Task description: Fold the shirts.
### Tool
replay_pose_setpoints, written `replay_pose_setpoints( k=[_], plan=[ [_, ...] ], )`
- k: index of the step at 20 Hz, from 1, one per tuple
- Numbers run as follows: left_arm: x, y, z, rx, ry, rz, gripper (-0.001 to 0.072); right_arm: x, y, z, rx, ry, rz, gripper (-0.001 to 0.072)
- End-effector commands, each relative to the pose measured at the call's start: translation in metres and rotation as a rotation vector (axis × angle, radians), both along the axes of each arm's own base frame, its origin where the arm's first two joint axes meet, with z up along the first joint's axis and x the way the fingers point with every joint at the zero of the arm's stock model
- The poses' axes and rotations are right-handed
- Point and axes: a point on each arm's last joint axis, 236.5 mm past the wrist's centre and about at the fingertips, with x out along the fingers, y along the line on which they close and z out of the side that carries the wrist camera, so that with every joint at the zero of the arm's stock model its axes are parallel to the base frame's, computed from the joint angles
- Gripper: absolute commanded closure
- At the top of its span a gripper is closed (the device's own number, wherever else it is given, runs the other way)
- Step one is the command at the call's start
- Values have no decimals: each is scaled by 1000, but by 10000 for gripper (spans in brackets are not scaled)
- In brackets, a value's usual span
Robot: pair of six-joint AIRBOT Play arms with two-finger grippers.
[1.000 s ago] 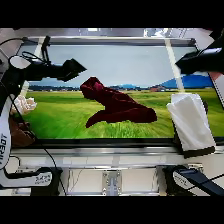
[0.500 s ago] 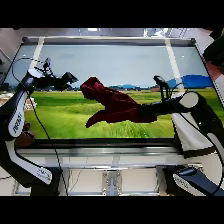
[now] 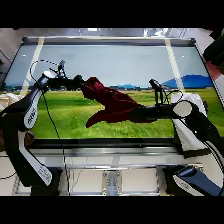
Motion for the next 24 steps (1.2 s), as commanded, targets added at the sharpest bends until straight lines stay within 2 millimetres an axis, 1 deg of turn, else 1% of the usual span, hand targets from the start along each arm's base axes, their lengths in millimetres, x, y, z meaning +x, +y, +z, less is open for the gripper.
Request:
replay_pose_setpoints(
  k=[1,2,3,4,5,6,7,8,9,10,11,12,14,17,20,22,24],
  plan=[
    [-7,-22,-2,-8,6,-56,694,-9,7,-8,-3,41,7,382],
    [-10,-26,-2,-11,11,-65,695,-15,14,-18,-1,76,3,369],
    [-10,-26,-2,-13,13,-67,695,-18,26,-34,17,112,-32,309],
    [-12,-28,-1,-23,20,-70,695,-20,42,-50,51,133,-75,276],
    [-14,-30,0,-32,28,-78,694,-22,62,-66,105,167,-124,256],
    [-17,-31,1,-37,35,-87,695,-29,82,-82,156,228,-166,256],
    [-20,-31,2,-42,42,-95,695,-38,102,-97,178,277,-165,255],
    [-21,-31,2,-44,45,-99,695,-49,122,-109,198,321,-137,256],
    [-21,-31,4,-46,44,-100,694,-56,143,-116,228,352,-106,256],
    [-21,-32,6,-56,45,-97,695,-57,163,-119,268,365,-87,256],
    [-21,-33,8,-68,48,-98,695,-52,179,-121,302,367,-74,255],
    [-22,-33,9,-75,50,-99,695,-46,191,-123,325,369,-73,253],
    [-25,-32,10,-82,58,-106,694,-33,205,-132,335,383,-93,219],
    [-21,-23,14,-92,55,-86,695,-9,207,-144,337,378,-186,219],
    [-17,-12,16,-101,53,-62,695,4,215,-156,348,403,-234,219],
    [-16,-7,16,-102,53,-54,695,13,221,-160,366,414,-261,222],
    [-16,-6,16,-102,53,-52,695,27,225,-157,385,406,-306,228]
  ],
)
